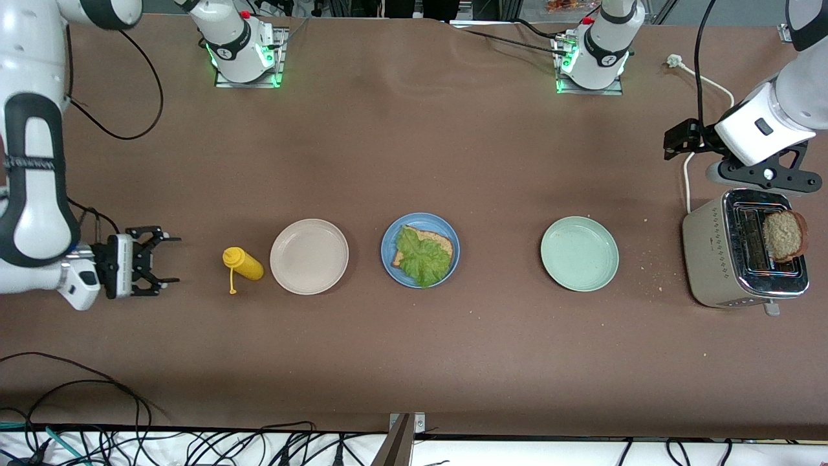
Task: Make sandwich in blue plate with both arms
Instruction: 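Release the mustard bottle and raise the right gripper to rest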
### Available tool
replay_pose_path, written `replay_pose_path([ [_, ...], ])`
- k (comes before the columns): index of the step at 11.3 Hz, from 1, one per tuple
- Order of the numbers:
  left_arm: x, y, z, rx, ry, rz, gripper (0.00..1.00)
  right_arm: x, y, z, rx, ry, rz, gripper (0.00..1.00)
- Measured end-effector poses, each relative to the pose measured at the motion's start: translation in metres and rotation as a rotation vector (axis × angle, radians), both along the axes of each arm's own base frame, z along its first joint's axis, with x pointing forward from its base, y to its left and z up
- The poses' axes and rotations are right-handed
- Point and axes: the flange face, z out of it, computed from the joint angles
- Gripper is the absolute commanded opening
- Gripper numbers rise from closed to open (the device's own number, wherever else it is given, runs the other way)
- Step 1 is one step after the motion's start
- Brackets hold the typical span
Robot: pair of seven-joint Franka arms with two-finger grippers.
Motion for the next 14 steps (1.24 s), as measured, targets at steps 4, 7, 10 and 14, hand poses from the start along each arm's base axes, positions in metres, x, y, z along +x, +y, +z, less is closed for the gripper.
replay_pose_path([
  [4,0.001,0.001,-0.001,0.000,0.002,0.002,1.00,-0.037,0.048,0.119,-0.273,0.158,-0.385,1.00],
  [7,0.002,0.011,-0.002,0.000,0.004,0.019,1.00,-0.063,0.052,0.190,-0.420,0.194,-0.731,1.00],
  [10,0.002,0.015,-0.002,0.000,0.004,0.025,1.00,-0.072,0.059,0.231,-0.438,0.175,-0.965,1.00],
  [14,0.007,0.057,-0.011,-0.002,0.021,0.098,1.00,-0.093,0.089,0.268,-0.509,0.177,-1.213,1.00],
])
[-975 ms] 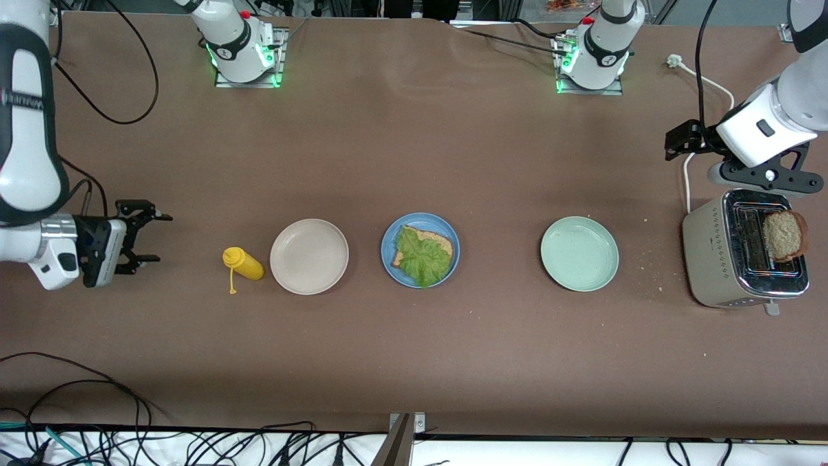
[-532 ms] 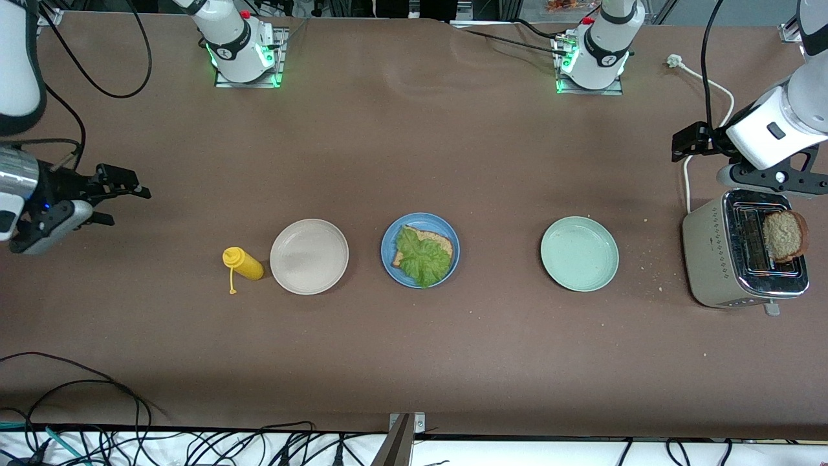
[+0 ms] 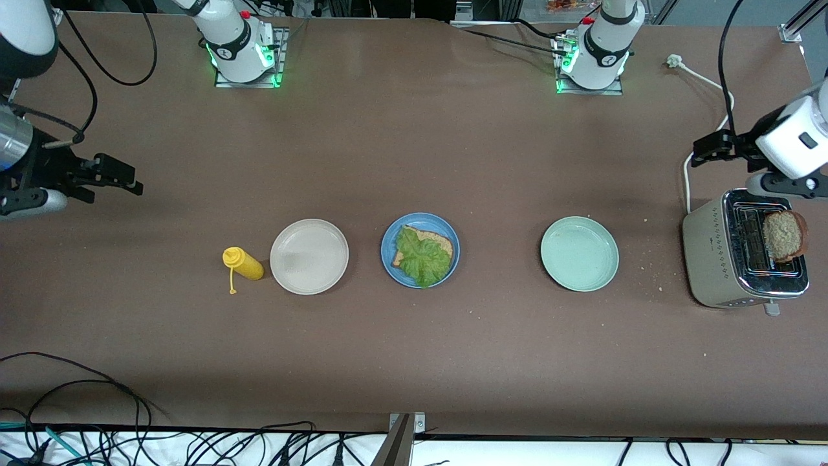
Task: Make sandwich in blue plate with both arms
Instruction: 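Release the mustard bottle and raise the right gripper to rest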
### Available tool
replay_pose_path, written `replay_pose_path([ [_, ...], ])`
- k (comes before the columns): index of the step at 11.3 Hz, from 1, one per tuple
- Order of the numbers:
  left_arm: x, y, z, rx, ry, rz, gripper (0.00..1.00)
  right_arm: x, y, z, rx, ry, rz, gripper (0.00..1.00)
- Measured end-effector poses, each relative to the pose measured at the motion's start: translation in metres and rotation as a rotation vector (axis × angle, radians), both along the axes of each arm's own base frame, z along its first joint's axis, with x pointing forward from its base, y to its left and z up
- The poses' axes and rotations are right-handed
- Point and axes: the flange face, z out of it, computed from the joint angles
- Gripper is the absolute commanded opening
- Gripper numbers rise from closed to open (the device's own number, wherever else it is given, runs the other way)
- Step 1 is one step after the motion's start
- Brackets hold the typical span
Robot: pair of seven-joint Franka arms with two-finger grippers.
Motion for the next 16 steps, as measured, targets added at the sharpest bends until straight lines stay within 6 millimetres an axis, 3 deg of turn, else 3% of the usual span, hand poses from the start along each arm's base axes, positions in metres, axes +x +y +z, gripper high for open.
replay_pose_path([
  [3,0.004,0.013,-0.010,-0.003,0.017,0.021,1.00,-0.018,0.000,0.016,-0.012,0.002,-0.025,1.00],
  [9,0.008,0.031,-0.010,-0.001,0.011,0.051,1.00,-0.024,0.001,0.019,-0.100,0.019,-0.003,1.00],
  [11,0.016,0.056,-0.016,-0.005,0.013,0.090,1.00,-0.025,0.010,0.024,-0.115,0.010,0.015,1.00],
  [16,0.038,0.147,-0.068,-0.036,-0.001,0.039,1.00,-0.029,0.009,0.048,-0.119,0.010,0.013,1.00],
])
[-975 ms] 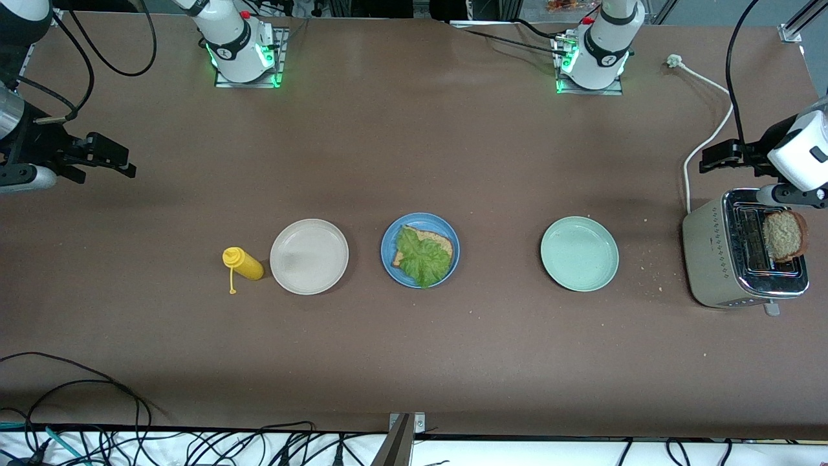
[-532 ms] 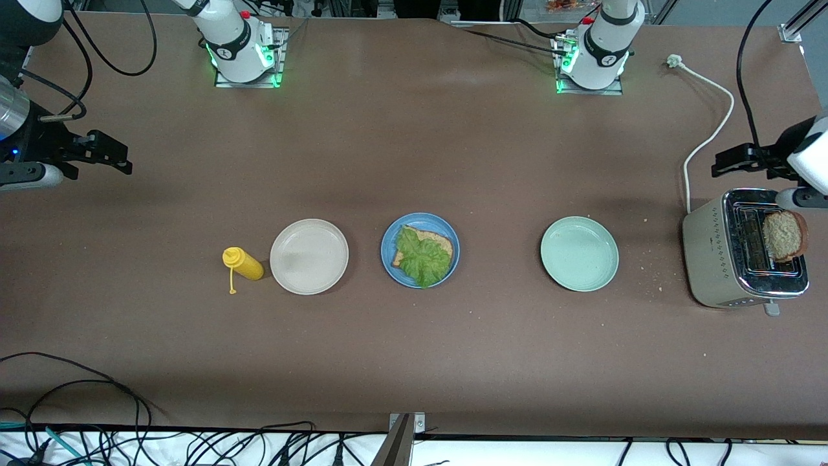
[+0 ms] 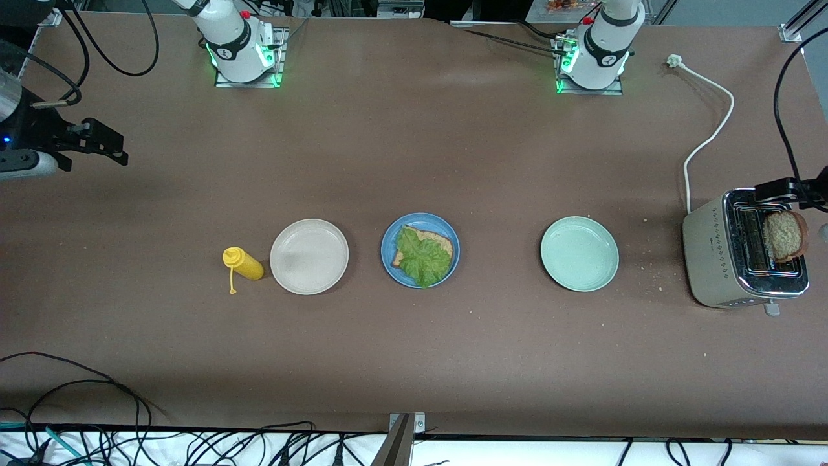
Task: Make sandwich in blue plate with both arms
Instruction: 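Release the mustard bottle and raise the right gripper to rest, then lower the left gripper into the toaster and grasp the bread slice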
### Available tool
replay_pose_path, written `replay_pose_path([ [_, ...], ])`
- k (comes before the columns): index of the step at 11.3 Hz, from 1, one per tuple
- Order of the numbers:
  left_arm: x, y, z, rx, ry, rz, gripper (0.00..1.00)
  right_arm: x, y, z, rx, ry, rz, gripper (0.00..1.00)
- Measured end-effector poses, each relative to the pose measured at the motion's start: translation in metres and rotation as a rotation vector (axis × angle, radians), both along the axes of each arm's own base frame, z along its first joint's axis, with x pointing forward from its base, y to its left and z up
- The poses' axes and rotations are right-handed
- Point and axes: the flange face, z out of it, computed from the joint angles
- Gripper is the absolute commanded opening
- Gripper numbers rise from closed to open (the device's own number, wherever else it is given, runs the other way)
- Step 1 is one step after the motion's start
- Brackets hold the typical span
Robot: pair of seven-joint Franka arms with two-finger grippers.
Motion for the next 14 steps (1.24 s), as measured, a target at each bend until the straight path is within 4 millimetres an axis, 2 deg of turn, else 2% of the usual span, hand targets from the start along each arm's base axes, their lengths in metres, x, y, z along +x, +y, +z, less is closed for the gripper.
replay_pose_path([
  [4,-0.003,0.085,-0.028,-0.031,-0.063,-0.099,1.00,0.001,-0.008,0.021,-0.023,-0.040,-0.009,1.00],
  [9,-0.008,0.140,-0.051,-0.037,-0.111,-0.159,1.00,0.001,0.001,0.021,-0.049,-0.040,0.013,1.00],
  [12,-0.014,0.163,-0.073,-0.055,-0.091,-0.136,0.98,0.001,0.004,0.022,-0.043,-0.042,0.016,1.00],
  [13,-0.014,0.166,-0.081,-0.071,-0.088,-0.127,0.92,0.001,0.004,0.022,-0.038,-0.040,0.016,1.00],
  [14,-0.013,0.166,-0.089,-0.092,-0.087,-0.119,0.73,0.001,0.005,0.022,-0.023,-0.035,0.013,1.00],
])
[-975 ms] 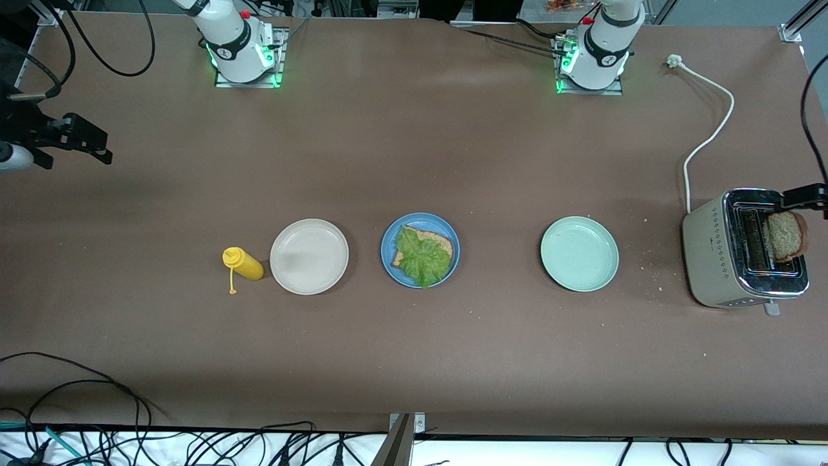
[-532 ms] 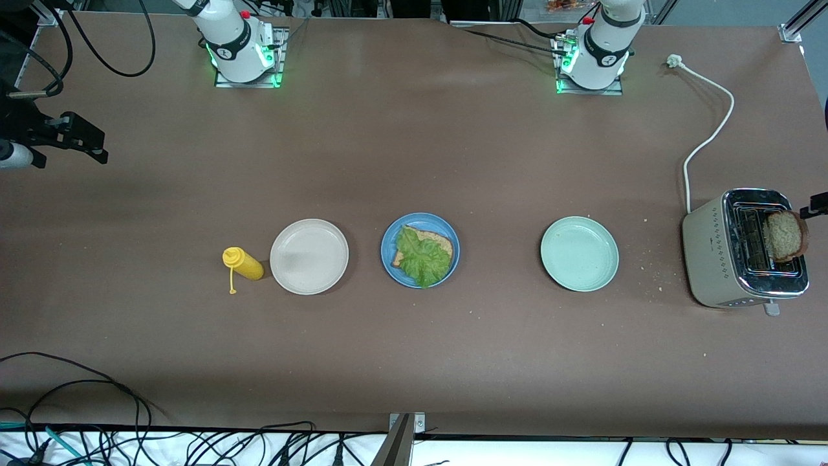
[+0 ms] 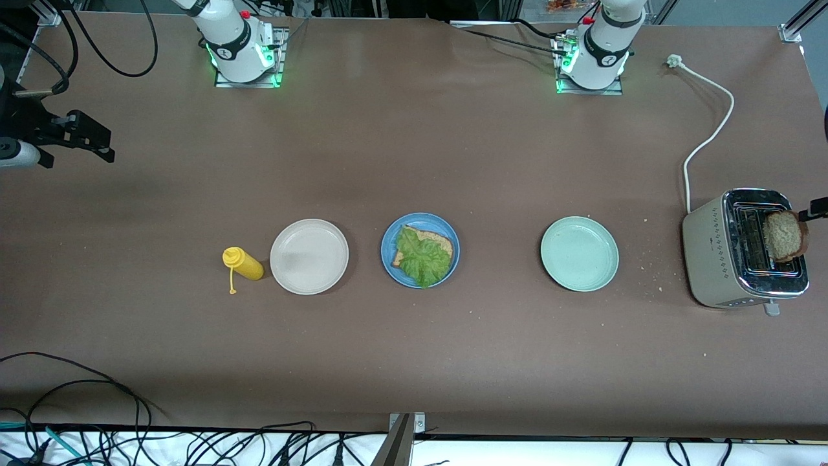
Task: Make sandwich in blue plate with both arms
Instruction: 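Lower the left gripper into the toaster and grasp the bread slice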
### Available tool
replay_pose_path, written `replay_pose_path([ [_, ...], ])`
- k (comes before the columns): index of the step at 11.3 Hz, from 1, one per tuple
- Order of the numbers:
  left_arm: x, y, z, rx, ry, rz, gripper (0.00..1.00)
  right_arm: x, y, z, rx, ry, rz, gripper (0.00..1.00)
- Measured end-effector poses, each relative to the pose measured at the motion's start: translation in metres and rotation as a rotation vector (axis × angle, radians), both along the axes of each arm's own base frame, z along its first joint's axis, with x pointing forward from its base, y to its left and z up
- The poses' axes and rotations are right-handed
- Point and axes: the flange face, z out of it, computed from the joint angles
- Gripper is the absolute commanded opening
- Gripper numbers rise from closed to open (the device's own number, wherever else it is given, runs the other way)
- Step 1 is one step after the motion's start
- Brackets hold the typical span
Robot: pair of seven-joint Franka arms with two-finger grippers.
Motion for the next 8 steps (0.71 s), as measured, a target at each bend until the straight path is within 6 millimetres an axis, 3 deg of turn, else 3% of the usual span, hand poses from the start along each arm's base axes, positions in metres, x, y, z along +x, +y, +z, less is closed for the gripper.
replay_pose_path([
  [1,0.002,0.000,-0.009,-0.015,0.008,0.003,0.62,-0.001,0.000,0.000,0.015,0.007,-0.003,1.00],
  [2,0.003,-0.001,-0.019,-0.025,0.018,0.002,0.59,-0.001,0.000,-0.001,0.021,0.009,-0.005,1.00],
  [3,0.004,0.000,-0.027,-0.032,0.027,0.003,0.50,-0.001,-0.001,-0.001,0.022,0.010,-0.006,1.00],
  [5,0.006,0.001,-0.041,-0.042,0.039,0.003,0.16,-0.001,-0.001,-0.001,0.023,0.010,-0.007,1.00],
  [6,0.007,0.002,-0.046,-0.040,0.034,0.004,0.07,-0.001,-0.001,-0.001,0.023,0.011,-0.007,1.00],
  [8,0.009,0.002,-0.047,-0.037,0.027,0.004,0.05,-0.001,-0.001,-0.001,0.023,0.011,-0.007,1.00],
])
